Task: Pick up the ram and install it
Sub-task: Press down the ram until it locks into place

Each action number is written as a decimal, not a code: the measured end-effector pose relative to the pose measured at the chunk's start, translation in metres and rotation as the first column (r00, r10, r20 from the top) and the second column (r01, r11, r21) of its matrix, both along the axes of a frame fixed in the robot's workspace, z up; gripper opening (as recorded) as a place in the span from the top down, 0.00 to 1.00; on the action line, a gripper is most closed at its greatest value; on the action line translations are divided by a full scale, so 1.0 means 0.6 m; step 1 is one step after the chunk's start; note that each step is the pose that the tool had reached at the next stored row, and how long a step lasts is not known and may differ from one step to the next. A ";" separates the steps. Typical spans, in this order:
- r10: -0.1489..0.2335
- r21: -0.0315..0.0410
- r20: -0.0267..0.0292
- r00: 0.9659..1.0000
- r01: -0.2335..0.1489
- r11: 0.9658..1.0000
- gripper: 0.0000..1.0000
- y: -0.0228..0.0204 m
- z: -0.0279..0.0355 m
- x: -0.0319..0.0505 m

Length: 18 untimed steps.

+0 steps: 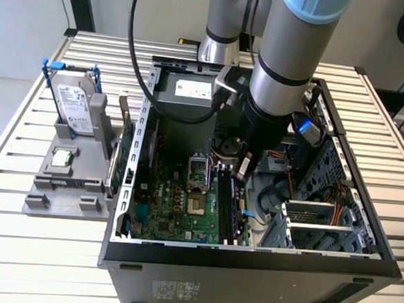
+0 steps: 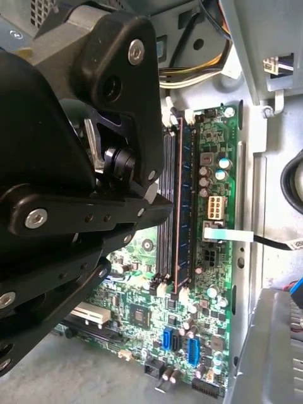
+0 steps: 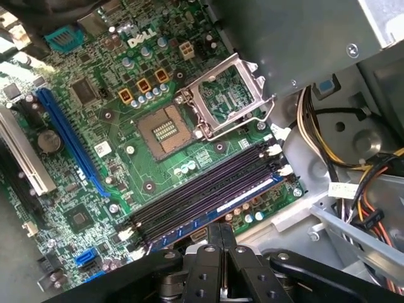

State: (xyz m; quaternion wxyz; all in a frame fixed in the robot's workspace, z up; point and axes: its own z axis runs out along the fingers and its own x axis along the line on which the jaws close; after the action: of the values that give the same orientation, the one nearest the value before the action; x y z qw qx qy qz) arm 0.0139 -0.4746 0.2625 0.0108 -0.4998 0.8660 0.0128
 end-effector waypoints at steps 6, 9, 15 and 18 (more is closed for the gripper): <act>0.023 0.000 0.003 1.000 -0.023 1.000 1.00 0.0000 0.000 0.000; 0.024 0.000 0.003 1.000 -0.024 1.000 1.00 0.0000 0.000 0.000; 0.094 0.000 0.005 0.996 -0.094 0.996 1.00 0.0024 -0.005 0.000; 0.165 -0.001 0.005 0.986 -0.165 0.986 1.00 0.0026 -0.008 0.000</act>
State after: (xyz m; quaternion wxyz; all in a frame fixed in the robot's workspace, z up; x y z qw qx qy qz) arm 0.0137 -0.4730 0.2577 0.0120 -0.5696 0.8217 0.0123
